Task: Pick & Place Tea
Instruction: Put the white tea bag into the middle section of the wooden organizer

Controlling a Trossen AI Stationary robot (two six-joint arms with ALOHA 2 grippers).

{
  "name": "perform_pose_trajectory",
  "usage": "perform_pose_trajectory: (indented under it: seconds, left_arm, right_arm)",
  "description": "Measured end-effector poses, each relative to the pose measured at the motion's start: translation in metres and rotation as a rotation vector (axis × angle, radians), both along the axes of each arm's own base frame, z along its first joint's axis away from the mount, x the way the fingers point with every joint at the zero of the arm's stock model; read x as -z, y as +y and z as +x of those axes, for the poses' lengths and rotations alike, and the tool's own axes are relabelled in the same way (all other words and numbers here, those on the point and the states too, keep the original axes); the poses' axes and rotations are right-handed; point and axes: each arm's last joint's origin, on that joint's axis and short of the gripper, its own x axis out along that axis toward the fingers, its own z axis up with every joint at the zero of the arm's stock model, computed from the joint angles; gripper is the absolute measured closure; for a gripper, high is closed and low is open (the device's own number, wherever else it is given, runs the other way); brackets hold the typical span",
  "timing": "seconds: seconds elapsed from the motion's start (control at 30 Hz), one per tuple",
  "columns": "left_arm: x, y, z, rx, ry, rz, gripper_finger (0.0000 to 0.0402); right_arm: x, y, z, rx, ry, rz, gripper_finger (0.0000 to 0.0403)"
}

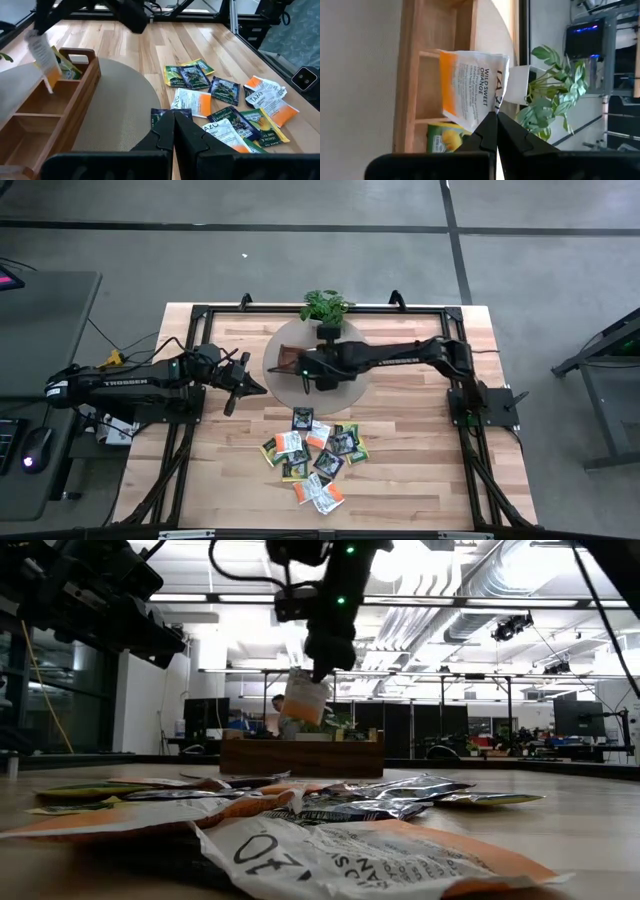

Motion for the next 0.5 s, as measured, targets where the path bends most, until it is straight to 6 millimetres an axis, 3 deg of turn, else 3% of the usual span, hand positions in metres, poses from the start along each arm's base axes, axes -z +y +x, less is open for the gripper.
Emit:
perform_pose_trajectory:
  seconds: [0.23, 0.5]
  left_arm:
    - [0.0, 0.0, 0.0, 0.0, 0.0, 0.0, 0.0401]
    - [0.0, 0.0, 0.0, 0.0, 0.0, 0.0, 0.0401]
  right_arm:
    - [0.01, -0.017, 0.021, 0.011, 0.11, -0.013, 0.0403]
    - [0.027, -0.024, 0.026, 0.033, 0.184, -0.047, 0.0403]
